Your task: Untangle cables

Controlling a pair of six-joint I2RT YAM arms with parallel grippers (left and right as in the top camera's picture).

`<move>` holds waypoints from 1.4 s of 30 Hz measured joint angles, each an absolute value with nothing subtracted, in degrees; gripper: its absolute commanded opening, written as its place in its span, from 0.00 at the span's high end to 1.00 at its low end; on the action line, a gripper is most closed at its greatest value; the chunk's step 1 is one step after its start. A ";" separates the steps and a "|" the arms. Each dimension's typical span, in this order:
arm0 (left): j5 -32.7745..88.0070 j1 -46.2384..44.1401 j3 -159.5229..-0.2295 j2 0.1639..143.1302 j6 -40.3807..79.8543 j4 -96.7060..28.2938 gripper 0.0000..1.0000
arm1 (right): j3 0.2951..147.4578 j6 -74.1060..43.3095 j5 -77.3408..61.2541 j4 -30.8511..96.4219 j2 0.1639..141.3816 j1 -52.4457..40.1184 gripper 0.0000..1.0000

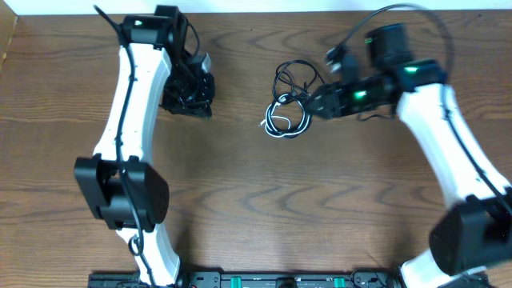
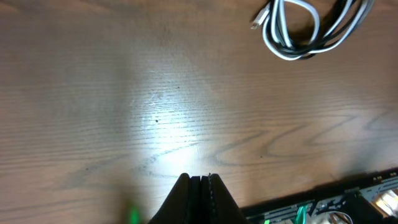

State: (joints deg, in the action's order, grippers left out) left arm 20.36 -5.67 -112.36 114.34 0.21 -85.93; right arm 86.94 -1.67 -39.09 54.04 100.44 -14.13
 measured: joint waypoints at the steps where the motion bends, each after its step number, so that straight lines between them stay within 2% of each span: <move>1: 20.56 -5.67 -111.85 115.02 0.19 -85.91 0.92 | 86.94 -1.72 -38.85 53.95 101.91 -15.44 0.20; 2: 20.78 -5.67 -111.31 115.61 0.21 -85.91 0.92 | 86.94 -1.78 -38.63 53.78 103.22 -16.51 0.15; 4: 21.23 -5.67 -109.86 116.66 0.21 -85.93 0.83 | 86.94 -1.83 -37.85 52.95 106.91 -19.35 0.01; 5: 22.41 -5.67 -108.60 117.03 0.27 -85.89 0.83 | 86.94 -1.93 -37.47 51.92 109.08 -20.62 0.01; 7: 23.66 -5.67 -107.35 117.23 0.30 -85.36 0.75 | 86.91 -1.87 -37.28 50.37 111.22 -22.00 0.01; 8: 24.10 -5.67 -106.83 117.23 0.30 -84.93 0.71 | 86.94 -1.89 -37.17 49.78 112.18 -22.57 0.06; 9: 24.43 -5.67 -106.28 117.23 0.45 -84.44 0.66 | 86.94 -1.91 -37.01 49.06 113.36 -23.24 0.22; 10: 24.82 -5.67 -105.80 117.23 0.54 -84.14 0.66 | 86.94 -1.98 -36.95 48.51 114.17 -23.62 0.39; 11: 25.10 -5.67 -105.43 117.23 0.45 -83.74 0.66 | 86.94 -1.98 -36.58 47.64 115.09 -24.05 0.63; 14: 25.54 -5.67 -104.68 117.25 0.62 -82.37 0.67 | 86.94 -2.00 -34.76 45.12 117.43 -24.84 0.99; 17: 25.67 -5.67 -104.31 117.25 1.58 -80.62 0.81 | 86.91 -3.79 -32.14 42.37 119.59 -24.99 0.99; 18: 25.61 -5.67 -104.31 117.25 1.56 -80.38 0.90 | 86.91 -4.16 -31.55 41.82 119.90 -24.99 0.99; 19: 25.74 -5.67 -104.29 117.25 2.22 -80.03 0.92 | 86.91 -4.89 -30.89 40.64 120.38 -24.99 0.99; 26: 25.87 -5.93 -103.66 117.25 4.16 -78.74 0.92 | 87.61 -7.01 -29.34 37.32 120.81 -24.99 0.99; 29: 25.85 -6.79 -102.96 117.25 4.51 -78.30 0.92 | 89.82 -7.42 -28.53 40.64 120.79 -24.97 0.91; 30: 25.85 -7.22 -102.61 117.25 4.58 -77.91 0.91 | 90.67 -7.49 -28.14 41.74 120.73 -24.88 0.85; 31: 25.85 -7.92 -102.08 117.25 4.73 -77.23 0.78 | 91.74 -7.86 -27.11 43.44 120.53 -24.80 0.76; 32: 25.82 -8.56 -101.56 117.25 4.99 -76.42 0.66 | 92.62 -7.90 -25.89 44.53 120.18 -24.64 0.73; 33: 25.85 -9.21 -101.01 117.25 5.78 -75.46 0.61 | 93.03 -8.08 -25.04 45.21 119.90 -24.58 0.72; 37: 25.85 -12.01 -97.27 117.25 10.59 -68.31 0.59 | 93.78 -7.99 -20.60 46.37 118.54 -23.99 0.64; 42: 25.82 -14.90 -91.83 117.34 16.73 -56.84 0.58 | 93.41 -8.10 -17.06 47.05 118.48 -23.75 0.62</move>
